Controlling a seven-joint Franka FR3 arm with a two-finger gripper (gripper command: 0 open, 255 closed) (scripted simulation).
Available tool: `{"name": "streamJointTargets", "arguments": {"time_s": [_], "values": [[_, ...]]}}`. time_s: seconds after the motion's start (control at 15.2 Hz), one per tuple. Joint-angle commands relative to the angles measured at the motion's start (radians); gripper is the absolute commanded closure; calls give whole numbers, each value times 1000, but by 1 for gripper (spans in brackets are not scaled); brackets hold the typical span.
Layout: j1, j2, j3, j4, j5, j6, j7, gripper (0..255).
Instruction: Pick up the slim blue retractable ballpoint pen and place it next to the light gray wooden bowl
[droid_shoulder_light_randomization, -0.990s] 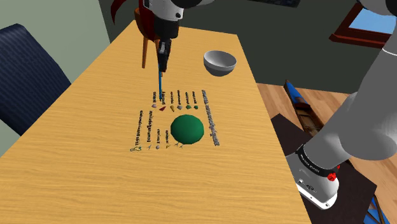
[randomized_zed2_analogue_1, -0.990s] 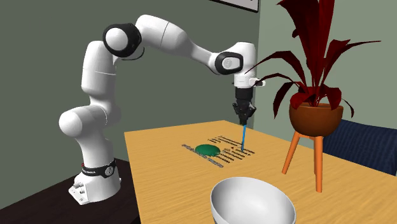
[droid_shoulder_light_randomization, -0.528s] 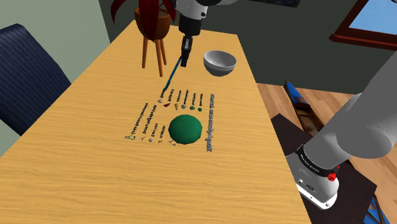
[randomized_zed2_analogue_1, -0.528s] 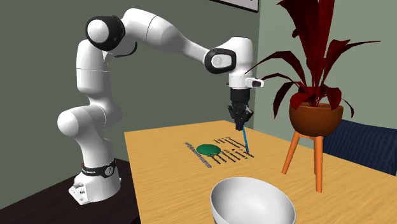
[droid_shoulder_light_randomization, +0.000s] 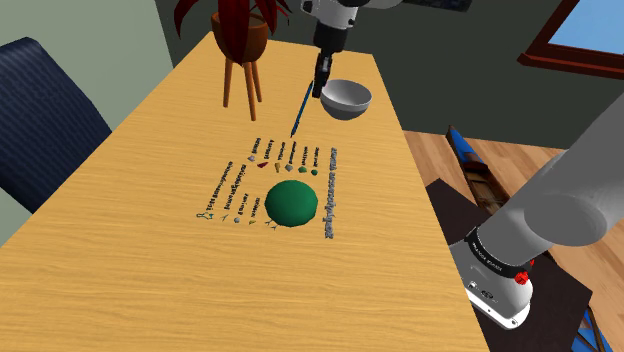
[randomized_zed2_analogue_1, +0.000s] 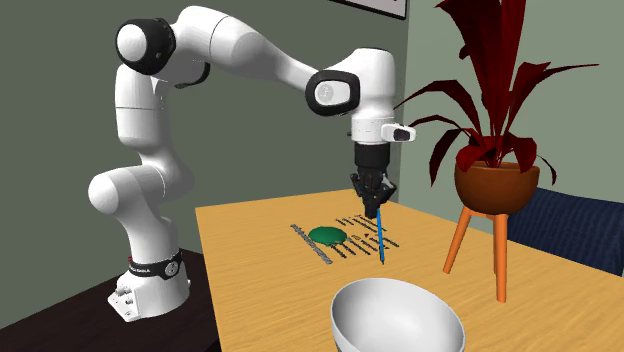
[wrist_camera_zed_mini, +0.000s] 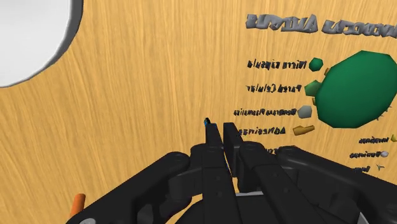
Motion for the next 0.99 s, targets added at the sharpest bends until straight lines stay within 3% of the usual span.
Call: {"name": "streamJointTargets", "arguments": {"time_s": [0.0, 0.13, 0.2, 0.53, 0.92], "values": [[-3, 2, -2, -23, 2, 23, -10, 255], [-2, 4, -2, -22, 1, 25, -8, 255], [-2, 4, -2, -22, 1, 25, -8, 0], [-12, 38, 4, 125, 92, -48, -185, 0], [-4, 63, 11, 77, 94, 27, -185, 0]]}}
